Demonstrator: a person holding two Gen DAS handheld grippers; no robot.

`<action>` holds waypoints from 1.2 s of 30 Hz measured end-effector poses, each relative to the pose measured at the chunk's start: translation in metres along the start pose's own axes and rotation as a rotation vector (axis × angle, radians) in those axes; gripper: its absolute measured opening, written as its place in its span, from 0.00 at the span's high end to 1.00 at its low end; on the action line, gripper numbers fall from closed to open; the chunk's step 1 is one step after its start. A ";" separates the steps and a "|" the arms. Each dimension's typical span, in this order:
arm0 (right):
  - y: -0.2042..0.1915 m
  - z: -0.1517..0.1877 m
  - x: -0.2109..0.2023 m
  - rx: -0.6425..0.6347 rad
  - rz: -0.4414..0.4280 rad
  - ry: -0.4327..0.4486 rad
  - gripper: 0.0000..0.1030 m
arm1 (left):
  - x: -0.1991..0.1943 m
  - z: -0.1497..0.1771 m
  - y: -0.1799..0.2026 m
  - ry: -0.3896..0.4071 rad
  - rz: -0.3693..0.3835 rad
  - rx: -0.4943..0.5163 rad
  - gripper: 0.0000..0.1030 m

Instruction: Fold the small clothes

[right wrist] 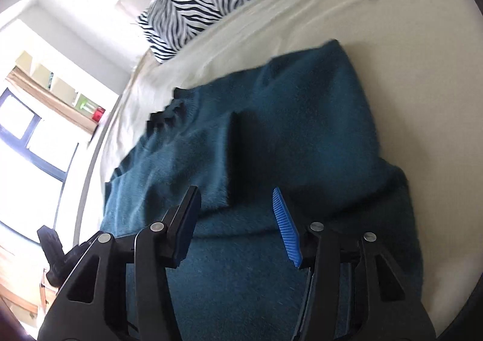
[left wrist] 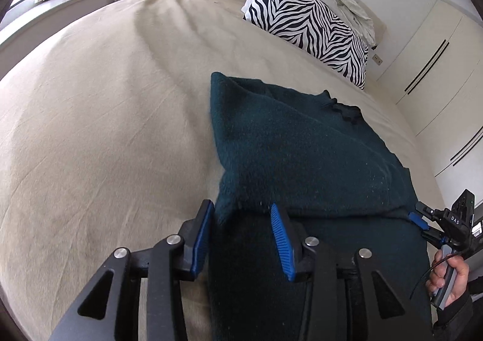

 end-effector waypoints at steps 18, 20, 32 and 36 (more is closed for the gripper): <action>0.045 0.176 -0.156 0.020 -0.030 -0.008 0.51 | -0.122 0.174 -0.018 -0.144 0.073 -0.126 0.33; 0.049 0.189 -0.169 0.011 -0.027 -0.003 0.51 | -0.129 0.184 -0.016 -0.158 0.079 -0.123 0.36; 0.075 0.218 -0.227 0.037 0.022 0.012 0.51 | -0.145 0.218 -0.014 -0.261 0.079 -0.098 0.52; 0.083 0.221 -0.240 0.034 0.071 -0.001 0.51 | -0.147 0.223 -0.016 -0.270 0.069 -0.094 0.62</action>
Point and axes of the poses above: each gripper's, at about its wrist camera, not at the fingertips, and x roughly the way its jaws point, y to its right, z to its underside, the point moved 6 cm from there along x, roughly the way its jaws point, and after that the axes turned 5 degrees about -x, right-handed, at the moved point
